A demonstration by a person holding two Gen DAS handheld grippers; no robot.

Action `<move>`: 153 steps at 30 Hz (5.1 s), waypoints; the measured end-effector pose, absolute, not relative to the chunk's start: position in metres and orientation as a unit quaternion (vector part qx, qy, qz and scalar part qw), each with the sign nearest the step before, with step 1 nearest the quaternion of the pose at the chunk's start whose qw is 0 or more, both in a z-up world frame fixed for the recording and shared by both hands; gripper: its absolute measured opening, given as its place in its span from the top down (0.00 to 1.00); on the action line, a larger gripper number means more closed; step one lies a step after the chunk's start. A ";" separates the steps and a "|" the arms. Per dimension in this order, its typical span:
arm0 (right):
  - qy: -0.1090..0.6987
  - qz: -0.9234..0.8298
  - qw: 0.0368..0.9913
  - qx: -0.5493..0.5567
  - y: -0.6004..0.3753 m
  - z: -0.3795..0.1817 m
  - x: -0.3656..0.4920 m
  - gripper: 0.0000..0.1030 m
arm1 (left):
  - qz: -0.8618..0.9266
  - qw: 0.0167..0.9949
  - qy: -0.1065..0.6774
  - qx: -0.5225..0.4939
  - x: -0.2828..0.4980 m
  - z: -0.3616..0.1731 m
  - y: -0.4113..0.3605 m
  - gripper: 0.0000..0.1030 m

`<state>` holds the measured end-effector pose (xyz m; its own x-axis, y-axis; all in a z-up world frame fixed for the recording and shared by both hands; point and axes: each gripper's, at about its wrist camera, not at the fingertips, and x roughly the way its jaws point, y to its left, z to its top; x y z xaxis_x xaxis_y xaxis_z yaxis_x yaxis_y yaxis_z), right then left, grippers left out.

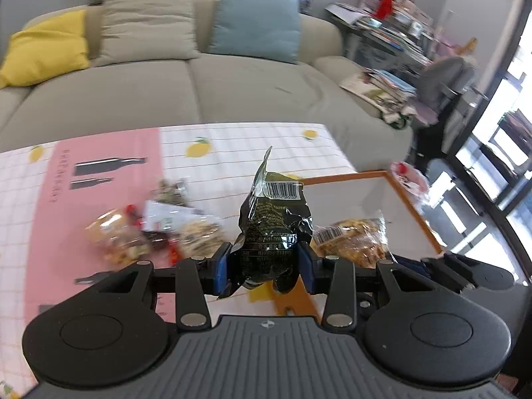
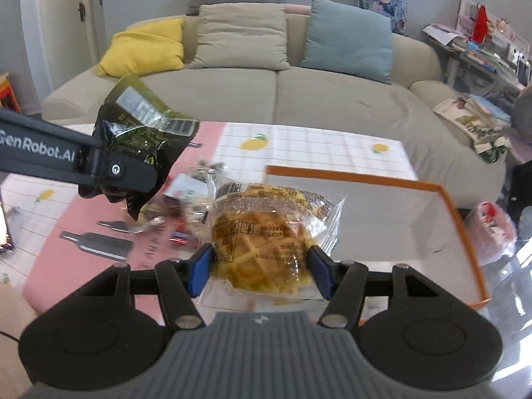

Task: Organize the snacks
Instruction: 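Carry the seaweed bag and waffle-biscuit bag with both grippers over the box, then open both grippers to release the two bags into the box, then move both grippers back toward the remaining snacks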

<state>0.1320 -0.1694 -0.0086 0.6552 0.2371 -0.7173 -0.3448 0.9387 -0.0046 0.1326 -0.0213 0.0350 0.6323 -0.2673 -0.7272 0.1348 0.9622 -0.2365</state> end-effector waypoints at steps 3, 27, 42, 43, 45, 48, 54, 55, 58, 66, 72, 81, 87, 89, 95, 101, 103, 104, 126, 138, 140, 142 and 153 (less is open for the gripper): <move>0.394 0.156 0.904 -0.064 -0.192 -0.007 0.148 0.42 | -0.135 0.894 0.421 -0.071 0.146 0.032 -0.038 0.55; 0.569 0.135 0.809 -0.056 -0.288 -0.094 0.297 0.41 | -0.191 0.787 0.575 0.117 0.273 -0.066 -0.143 0.55; 0.603 0.144 0.782 -0.069 -0.282 -0.111 0.299 0.41 | -0.225 0.705 0.660 0.130 0.289 -0.092 -0.152 0.56; 0.604 0.144 0.781 -0.066 -0.283 -0.112 0.300 0.41 | -0.226 0.701 0.664 0.130 0.289 -0.092 -0.153 0.56; 0.607 0.145 0.779 -0.061 -0.284 -0.112 0.300 0.41 | -0.234 0.685 0.676 0.138 0.287 -0.096 -0.154 0.57; 0.608 0.146 0.778 -0.058 -0.286 -0.112 0.301 0.41 | -0.246 0.672 0.684 0.140 0.284 -0.096 -0.154 0.60; 0.600 0.148 0.784 -0.057 -0.285 -0.107 0.299 0.41 | -0.211 0.723 0.638 0.161 0.289 -0.078 -0.145 0.60; 0.599 0.148 0.785 -0.055 -0.285 -0.106 0.300 0.41 | -0.206 0.733 0.626 0.170 0.290 -0.073 -0.143 0.61; 0.597 0.151 0.787 -0.043 -0.284 -0.103 0.302 0.41 | -0.200 0.744 0.608 0.193 0.296 -0.067 -0.141 0.62; 0.592 0.154 0.791 -0.037 -0.271 -0.105 0.311 0.41 | -0.204 0.755 0.583 0.221 0.293 -0.058 -0.149 0.59; 0.588 0.149 0.795 -0.026 -0.270 -0.106 0.318 0.41 | -0.198 0.784 0.563 0.170 0.293 -0.035 -0.132 0.57; 0.598 0.127 0.791 -0.021 -0.254 -0.126 0.336 0.39 | -0.179 0.804 0.553 0.128 0.291 -0.027 -0.113 0.51; 0.615 0.111 0.781 -0.019 -0.250 -0.134 0.337 0.29 | -0.177 0.799 0.561 0.129 0.286 -0.032 -0.105 0.51; 0.617 0.108 0.779 -0.011 -0.251 -0.133 0.337 0.24 | -0.175 0.799 0.562 0.127 0.283 -0.032 -0.102 0.51; 0.614 0.092 0.784 -0.010 -0.253 -0.123 0.331 0.24 | -0.171 0.800 0.561 0.128 0.270 -0.026 -0.095 0.48; 0.608 0.076 0.791 -0.001 -0.255 -0.105 0.317 0.24 | -0.165 0.809 0.552 0.114 0.247 -0.012 -0.080 0.48; 0.602 0.073 0.795 0.007 -0.255 -0.095 0.310 0.24 | -0.153 0.818 0.545 0.104 0.238 -0.006 -0.072 0.48; 0.597 0.074 0.798 0.013 -0.255 -0.090 0.305 0.24 | -0.145 0.824 0.539 0.099 0.232 -0.003 -0.067 0.48; 0.413 0.133 0.899 0.061 -0.159 -0.003 0.145 0.19 | -0.026 0.895 0.443 -0.045 0.106 0.008 0.036 0.44; 0.407 0.172 0.897 0.015 -0.105 -0.039 0.113 0.19 | 0.025 0.896 0.439 -0.062 0.086 -0.023 0.079 0.43; 0.406 0.179 0.896 0.008 -0.098 -0.043 0.113 0.19 | 0.029 0.895 0.439 -0.069 0.088 -0.028 0.084 0.42; 0.405 0.184 0.896 0.002 -0.091 -0.047 0.115 0.19 | 0.037 0.893 0.441 -0.077 0.090 -0.032 0.089 0.39; 0.411 0.208 0.887 -0.039 -0.060 -0.078 0.143 0.18 | 0.041 0.870 0.479 -0.112 0.111 -0.070 0.114 0.36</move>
<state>0.1425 -0.0595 -0.0775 0.5751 0.3364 -0.7457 -0.4013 0.9103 0.1011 0.1111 0.1137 -0.0696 0.5380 -0.0370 -0.8422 -0.1784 0.9714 -0.1567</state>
